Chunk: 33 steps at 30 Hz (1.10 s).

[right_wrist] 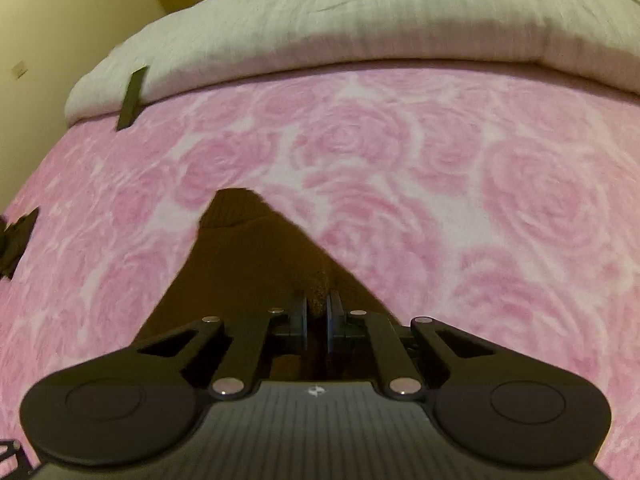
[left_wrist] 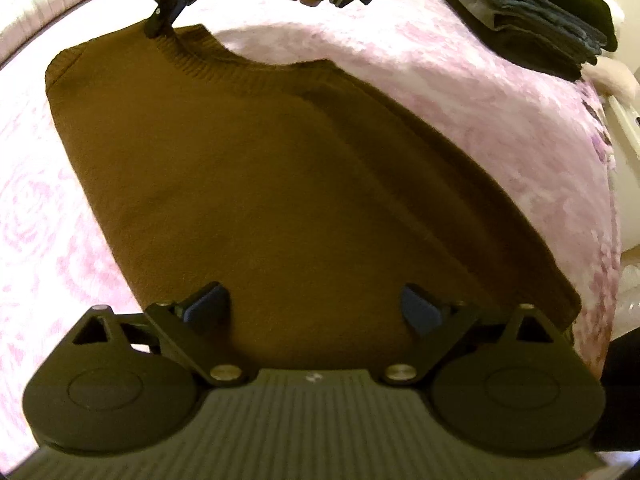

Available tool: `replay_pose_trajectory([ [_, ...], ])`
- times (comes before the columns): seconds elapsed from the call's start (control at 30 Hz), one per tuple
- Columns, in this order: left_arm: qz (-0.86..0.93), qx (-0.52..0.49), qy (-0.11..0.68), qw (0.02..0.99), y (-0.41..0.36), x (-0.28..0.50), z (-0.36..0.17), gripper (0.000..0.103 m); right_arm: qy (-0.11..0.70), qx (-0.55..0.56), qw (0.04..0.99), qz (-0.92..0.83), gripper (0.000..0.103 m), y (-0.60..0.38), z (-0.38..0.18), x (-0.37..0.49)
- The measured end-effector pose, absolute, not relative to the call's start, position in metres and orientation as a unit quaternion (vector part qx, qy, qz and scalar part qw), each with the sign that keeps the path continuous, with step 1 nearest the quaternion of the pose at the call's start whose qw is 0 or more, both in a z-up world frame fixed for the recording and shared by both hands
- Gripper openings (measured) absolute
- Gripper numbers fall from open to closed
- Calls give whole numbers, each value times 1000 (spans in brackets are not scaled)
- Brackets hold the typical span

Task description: Fold clothes

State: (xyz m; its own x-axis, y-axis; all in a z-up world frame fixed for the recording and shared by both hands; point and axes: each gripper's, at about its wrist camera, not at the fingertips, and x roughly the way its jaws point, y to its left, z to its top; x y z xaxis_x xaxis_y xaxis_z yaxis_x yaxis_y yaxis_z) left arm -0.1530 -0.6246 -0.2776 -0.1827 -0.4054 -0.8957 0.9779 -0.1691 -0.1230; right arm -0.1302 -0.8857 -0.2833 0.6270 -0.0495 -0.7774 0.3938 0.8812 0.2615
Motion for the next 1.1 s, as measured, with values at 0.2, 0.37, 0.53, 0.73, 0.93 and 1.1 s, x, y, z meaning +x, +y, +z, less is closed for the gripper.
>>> replay_pose_trajectory([
  [0.2, -673, 372, 383, 512, -628, -150, -276, 93, 422, 191, 871, -165, 6, -887, -279, -148],
  [0.37, -670, 386, 379, 508, -632, -155, -280, 94, 437, 219, 855, -175, 15, -899, -296, -150],
  [0.53, -665, 386, 388, 508, -622, -159, -281, 95, 406, 191, 871, -199, 42, -879, -265, -169],
  [0.73, -665, 383, 390, 509, -609, -166, -283, 98, 432, 236, 857, -152, 42, -844, -275, -201],
  [0.93, -664, 383, 385, 514, -607, -172, -283, 99, 452, 270, 841, -128, 0, -844, -295, -207],
  [1.1, -666, 376, 390, 513, -603, -174, -280, 99, 455, 262, 836, -161, 0, -851, -284, -229],
])
